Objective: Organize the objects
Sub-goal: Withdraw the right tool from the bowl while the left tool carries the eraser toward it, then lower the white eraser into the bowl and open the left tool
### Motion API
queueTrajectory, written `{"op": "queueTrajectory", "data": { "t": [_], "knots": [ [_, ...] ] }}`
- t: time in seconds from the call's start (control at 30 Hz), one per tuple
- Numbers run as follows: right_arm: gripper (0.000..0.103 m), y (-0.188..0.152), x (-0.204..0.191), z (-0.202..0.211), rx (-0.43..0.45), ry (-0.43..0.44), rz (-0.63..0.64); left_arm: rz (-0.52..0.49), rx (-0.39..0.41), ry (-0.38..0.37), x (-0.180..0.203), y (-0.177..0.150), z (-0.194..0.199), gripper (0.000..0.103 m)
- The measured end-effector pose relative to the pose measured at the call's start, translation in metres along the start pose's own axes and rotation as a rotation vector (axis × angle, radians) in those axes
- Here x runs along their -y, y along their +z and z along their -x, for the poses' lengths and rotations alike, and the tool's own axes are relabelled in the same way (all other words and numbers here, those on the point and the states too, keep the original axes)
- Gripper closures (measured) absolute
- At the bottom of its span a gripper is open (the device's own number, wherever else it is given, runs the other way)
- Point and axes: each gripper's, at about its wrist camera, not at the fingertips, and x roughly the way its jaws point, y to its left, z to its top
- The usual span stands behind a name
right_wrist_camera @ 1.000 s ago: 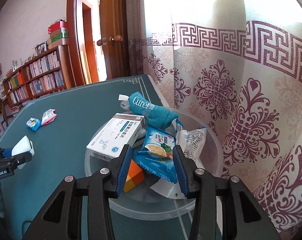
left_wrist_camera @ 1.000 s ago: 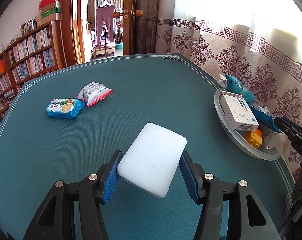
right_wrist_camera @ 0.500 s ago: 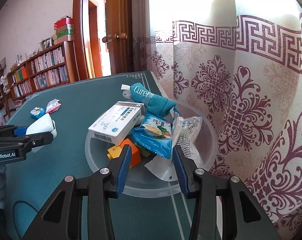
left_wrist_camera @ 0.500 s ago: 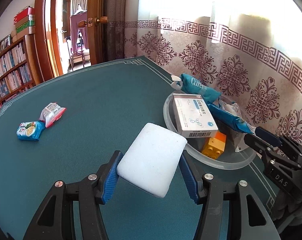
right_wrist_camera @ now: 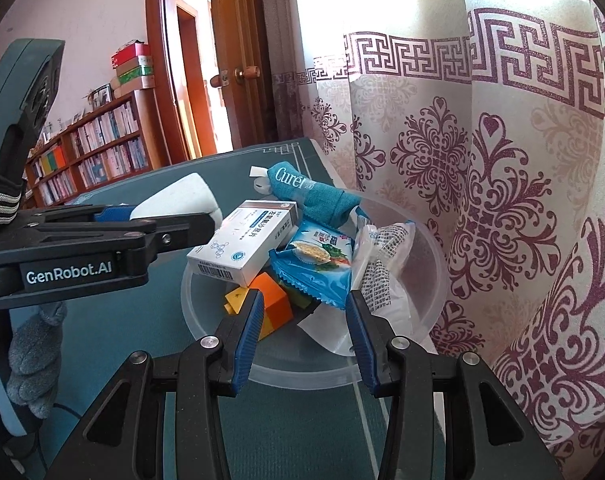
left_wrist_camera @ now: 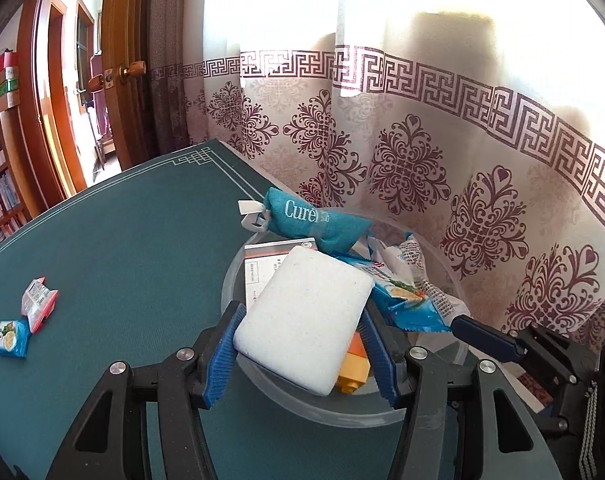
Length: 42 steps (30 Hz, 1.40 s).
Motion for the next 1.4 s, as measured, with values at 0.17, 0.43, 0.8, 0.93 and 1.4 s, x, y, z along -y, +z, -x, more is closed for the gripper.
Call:
{"op": "queueTrajectory", "data": {
  "t": [0.17,0.43,0.8,0.93,1.4],
  "knots": [
    [0.059,-0.001,0.0,-0.001,-0.003,0.011,-0.008,0.012,-0.003,-0.072,0.008,0.012,-0.015,0.023],
    [0.059,-0.002,-0.001,0.0,-0.002,0.008,-0.011,0.07,0.003,-0.037,-0.013,0.005,-0.016,0.015],
    [0.059,-0.002,-0.006,0.002,0.006,0.006,0.002,0.151,0.03,0.008,-0.041,-0.006,0.005,0.014],
    [0.059,-0.002,-0.01,0.002,0.006,0.021,0.011,0.162,0.024,0.016,-0.044,-0.013,0.007,0.008],
    [0.056,0.01,-0.006,0.017,0.07,0.012,-0.005,0.23,-0.002,0.032,-0.067,-0.032,0.017,0.006]
  ]
}}
